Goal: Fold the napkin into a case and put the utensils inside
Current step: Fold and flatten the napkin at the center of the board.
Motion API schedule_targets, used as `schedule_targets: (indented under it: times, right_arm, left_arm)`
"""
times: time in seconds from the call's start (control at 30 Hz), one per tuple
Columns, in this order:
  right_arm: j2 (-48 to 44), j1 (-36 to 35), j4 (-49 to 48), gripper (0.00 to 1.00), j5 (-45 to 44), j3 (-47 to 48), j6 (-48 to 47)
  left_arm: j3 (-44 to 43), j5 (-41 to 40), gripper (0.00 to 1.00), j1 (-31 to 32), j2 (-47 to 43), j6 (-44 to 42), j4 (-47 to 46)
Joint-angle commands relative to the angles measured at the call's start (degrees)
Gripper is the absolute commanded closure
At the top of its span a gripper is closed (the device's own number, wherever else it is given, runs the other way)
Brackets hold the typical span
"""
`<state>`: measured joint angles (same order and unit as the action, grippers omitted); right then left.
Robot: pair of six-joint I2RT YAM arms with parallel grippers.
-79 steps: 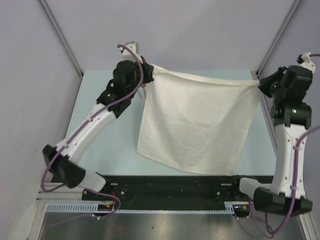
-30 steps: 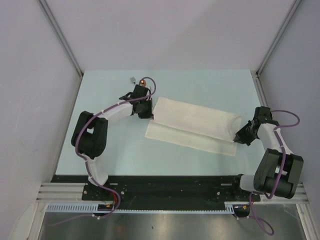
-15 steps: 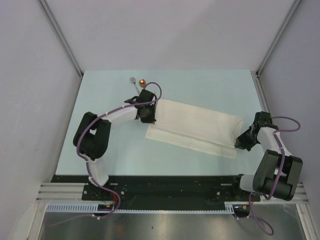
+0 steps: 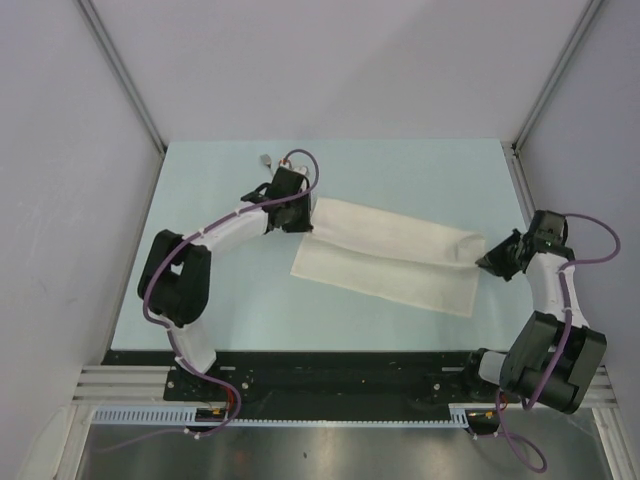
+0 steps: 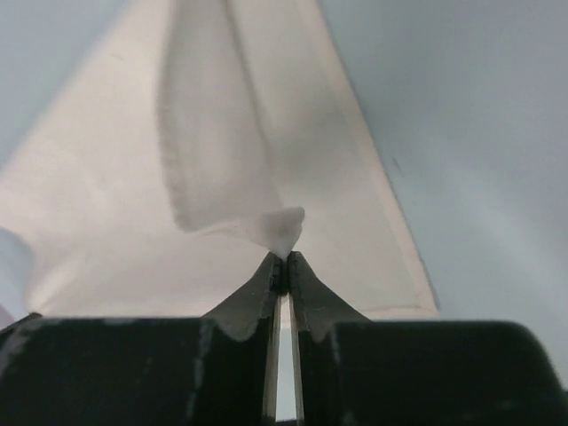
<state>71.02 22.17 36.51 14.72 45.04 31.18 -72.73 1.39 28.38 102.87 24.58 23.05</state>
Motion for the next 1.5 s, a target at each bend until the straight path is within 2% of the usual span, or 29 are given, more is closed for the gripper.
schedule_targets:
  times: [0.0,0.03,0.07,0.27,0.43,0.6,0.77,0.87,1.03,1.27,1.37,1.47]
  right_arm:
    - [0.9,1.1,-10.6,0.9,7.2,9.1,-0.1]
    - [2.2,1.0,-12.5,0.93,8.6,10.5,0.5]
    - [4.8,1.1,-12.8,1.0,8.7,13.7,1.2]
    - [14.1,1.2,-15.4,1.0,12.3,20.8,5.5]
    - [15.5,1.2,-22.4,1.0,14.5,21.1,10.5]
    - [11.2,2.0,-22.6,1.0,8.1,19.6,11.6]
    - [1.1,2.1,-18.9,1.0,-4.1,16.0,10.3]
    - [-5.7,2.5,-17.9,1.0,-7.0,9.7,13.5]
    - [-10.9,2.2,-13.1,1.0,-6.3,3.2,15.7]
    - [-11.6,2.3,-3.3,1.0,-5.2,0.0,11.3]
    - [-11.4,2.3,1.7,1.0,-5.2,-0.6,10.6]
    - [-12.9,1.8,5.2,1.0,-6.6,-2.1,10.7]
  left_arm:
    - [-7.6,1.6,1.0,-1.6,-2.8,2.5,-7.1]
    - [-8.6,1.6,1.0,-1.7,-1.9,2.9,-8.6]
    - [-10.8,2.2,1.0,-2.1,-0.4,3.3,-9.3]
    - [-13.5,4.8,1.0,-4.0,2.6,9.0,-19.3]
    - [-16.3,4.5,1.0,-4.5,3.6,9.3,-26.0]
    - [-20.9,5.6,1.0,-4.9,6.9,8.5,-27.9]
    - [-25.7,5.9,1.0,-5.4,10.2,8.6,-24.5]
    - [-25.4,6.1,1.0,-5.7,10.5,9.2,-24.1]
    - [-23.2,7.1,1.0,-5.6,8.6,9.1,-23.5]
    - [-19.6,5.1,1.0,-6.0,4.6,7.0,-8.8]
    - [-15.2,5.5,1.0,-6.1,1.5,6.9,-5.6]
    - [-9.3,6.0,1.0,-6.1,-1.1,6.8,-7.1]
